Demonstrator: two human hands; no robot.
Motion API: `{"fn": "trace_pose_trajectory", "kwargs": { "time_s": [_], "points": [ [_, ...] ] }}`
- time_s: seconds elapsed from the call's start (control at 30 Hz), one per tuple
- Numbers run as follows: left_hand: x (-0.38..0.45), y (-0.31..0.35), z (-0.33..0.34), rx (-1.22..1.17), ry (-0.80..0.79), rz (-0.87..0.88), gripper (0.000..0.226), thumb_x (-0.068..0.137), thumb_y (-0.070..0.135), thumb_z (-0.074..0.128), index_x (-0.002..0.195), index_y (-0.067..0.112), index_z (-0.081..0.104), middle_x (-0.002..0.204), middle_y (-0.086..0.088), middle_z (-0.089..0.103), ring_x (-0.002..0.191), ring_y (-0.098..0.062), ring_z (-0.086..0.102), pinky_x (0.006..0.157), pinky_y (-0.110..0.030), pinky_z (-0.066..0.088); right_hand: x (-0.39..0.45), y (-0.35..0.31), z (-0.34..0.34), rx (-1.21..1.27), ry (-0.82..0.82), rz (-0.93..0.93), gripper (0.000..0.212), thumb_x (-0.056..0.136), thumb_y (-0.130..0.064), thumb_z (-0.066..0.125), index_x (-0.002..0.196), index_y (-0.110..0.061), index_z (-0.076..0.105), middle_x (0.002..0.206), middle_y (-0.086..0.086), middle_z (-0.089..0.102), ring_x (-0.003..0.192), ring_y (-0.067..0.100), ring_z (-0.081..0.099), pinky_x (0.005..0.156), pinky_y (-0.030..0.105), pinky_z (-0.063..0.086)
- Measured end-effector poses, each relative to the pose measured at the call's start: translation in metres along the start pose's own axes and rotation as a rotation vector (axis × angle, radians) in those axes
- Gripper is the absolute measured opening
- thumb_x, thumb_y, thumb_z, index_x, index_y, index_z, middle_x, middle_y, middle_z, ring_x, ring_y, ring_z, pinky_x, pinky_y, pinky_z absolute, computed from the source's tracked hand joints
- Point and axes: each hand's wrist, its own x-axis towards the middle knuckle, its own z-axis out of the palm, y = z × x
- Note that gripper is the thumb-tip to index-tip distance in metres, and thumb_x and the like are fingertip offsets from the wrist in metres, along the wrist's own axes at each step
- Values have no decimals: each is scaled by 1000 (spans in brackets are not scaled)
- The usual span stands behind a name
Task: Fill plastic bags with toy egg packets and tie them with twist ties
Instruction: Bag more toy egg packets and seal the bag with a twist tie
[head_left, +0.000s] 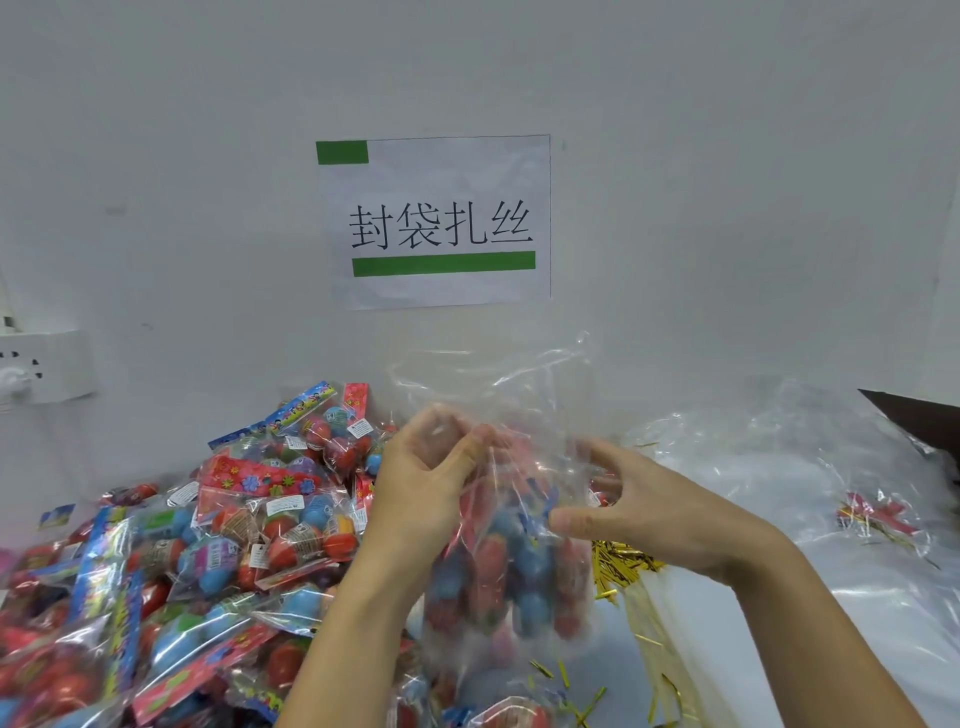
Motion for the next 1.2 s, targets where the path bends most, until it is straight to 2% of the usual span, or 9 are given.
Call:
{"fn": "trace_pose_trajectory", "kwargs": {
  "time_s": [0.17,0.33,0.47,0.63,0.73,0.83,0.97,1.07,1.2],
  "points": [
    [-3,3,5,-125,-39,6,11,87,15,62,86,6,54,80,-8,76,75,-19,74,62,-23,57,4,-6,9,44,-68,-98,86,60,-65,80,138,-49,48,129,-34,59,117,-12,57,97,19,48],
    [-2,-2,11,-108,-68,19,9,87,20,64,84,15,57,82,-10,73,74,-24,72,64,-30,59,4,-17,18,83,-141,-190,34,85,-35,79,107,-59,66,109,-26,72,100,-4,68,79,9,51],
    [-2,-4,18,-42,-38,65,16,84,25,68,79,13,59,70,1,62,60,-11,58,55,-23,50,12,-15,27,81,-113,-209,43,81,-46,79,121,-36,66,116,0,73,109,21,69,97,40,55],
    [-1,-5,18,-32,-34,16,38,80,34,75,96,3,61,100,-3,72,84,-24,64,74,-39,53,10,-20,29,123,-119,-240,17,85,-36,79,100,-40,72,85,-16,73,73,-2,67,65,10,48],
    [-3,-6,16,-29,-87,-17,36,82,37,73,97,7,62,99,-7,71,83,-23,68,74,-38,56,11,-20,30,124,-94,-247,33,80,-47,80,110,-46,69,85,-10,75,71,4,69,63,15,51],
    [-4,-7,18,-61,-122,-35,23,85,32,74,92,12,64,87,-4,69,76,-17,68,65,-27,55,10,-21,32,129,-48,-214,32,73,-51,83,101,-44,71,70,-13,71,59,0,63,54,14,47],
    [-4,-5,21,-153,-104,-79,25,71,26,82,76,15,60,87,-8,66,78,-28,63,69,-38,55,9,-20,33,139,-16,-170,32,68,-49,86,95,-36,73,79,-3,76,74,4,71,62,23,52],
    [-4,0,22,-277,-125,-155,29,64,14,86,74,14,60,95,-8,66,82,-30,65,69,-36,58,10,-21,34,185,-37,-205,23,73,-36,86,92,-38,75,87,-8,78,86,6,74,72,17,56],
    [-5,6,24,-382,-193,-205,24,61,2,83,73,13,65,79,-9,69,70,-25,70,60,-30,57,11,-20,38,278,-57,-252,27,80,-19,84,103,-29,75,101,-4,77,102,12,73,88,30,57]
  ]
}}
